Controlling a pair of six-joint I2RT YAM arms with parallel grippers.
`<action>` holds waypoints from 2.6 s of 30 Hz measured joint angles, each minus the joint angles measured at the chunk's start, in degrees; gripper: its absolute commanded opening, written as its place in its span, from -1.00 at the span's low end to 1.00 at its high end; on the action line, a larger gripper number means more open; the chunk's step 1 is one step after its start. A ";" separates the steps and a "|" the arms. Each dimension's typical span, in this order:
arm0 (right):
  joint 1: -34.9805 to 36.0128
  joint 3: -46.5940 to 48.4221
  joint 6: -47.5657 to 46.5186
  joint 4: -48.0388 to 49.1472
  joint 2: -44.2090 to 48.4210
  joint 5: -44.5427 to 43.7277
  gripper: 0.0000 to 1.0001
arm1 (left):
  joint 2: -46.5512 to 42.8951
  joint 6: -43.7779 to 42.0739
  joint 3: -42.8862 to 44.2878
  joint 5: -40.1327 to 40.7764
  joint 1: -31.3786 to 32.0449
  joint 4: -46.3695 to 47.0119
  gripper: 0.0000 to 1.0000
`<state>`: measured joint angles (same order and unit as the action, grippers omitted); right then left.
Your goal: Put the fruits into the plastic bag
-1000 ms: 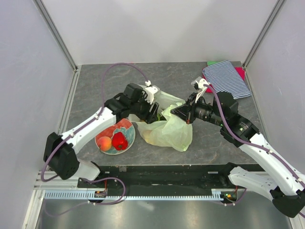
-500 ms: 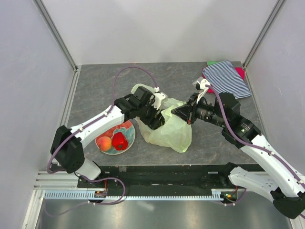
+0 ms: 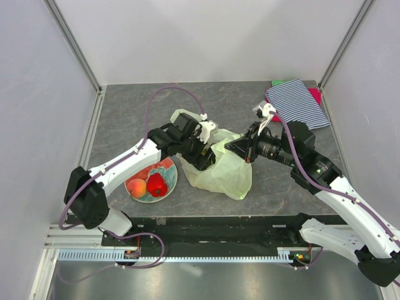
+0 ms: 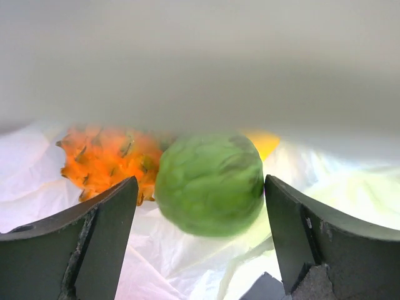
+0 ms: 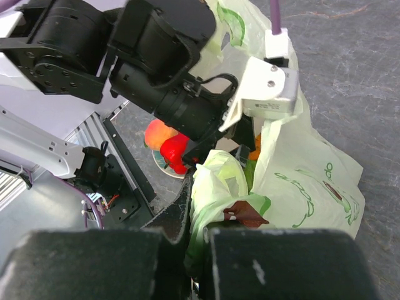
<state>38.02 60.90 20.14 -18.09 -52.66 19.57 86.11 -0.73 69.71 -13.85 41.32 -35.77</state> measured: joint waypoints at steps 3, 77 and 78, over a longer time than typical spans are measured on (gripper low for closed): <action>0.02 0.00 0.02 0.00 0.00 0.00 -1.00 | -2.27 0.00 0.00 -0.02 -0.31 0.46 0.74; 0.00 -0.02 -0.72 -1.51 2.05 -0.59 -1.00 | -53.44 30.14 -32.41 7.87 -49.20 -0.17 0.83; 0.00 -0.02 -0.74 -1.51 2.08 -0.59 -1.00 | -54.10 30.73 -32.83 8.63 -49.13 -0.35 0.87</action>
<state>38.02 60.88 19.40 -19.59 -50.59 18.98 32.01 30.00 36.88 -5.21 -7.81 -36.12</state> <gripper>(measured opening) 0.010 0.899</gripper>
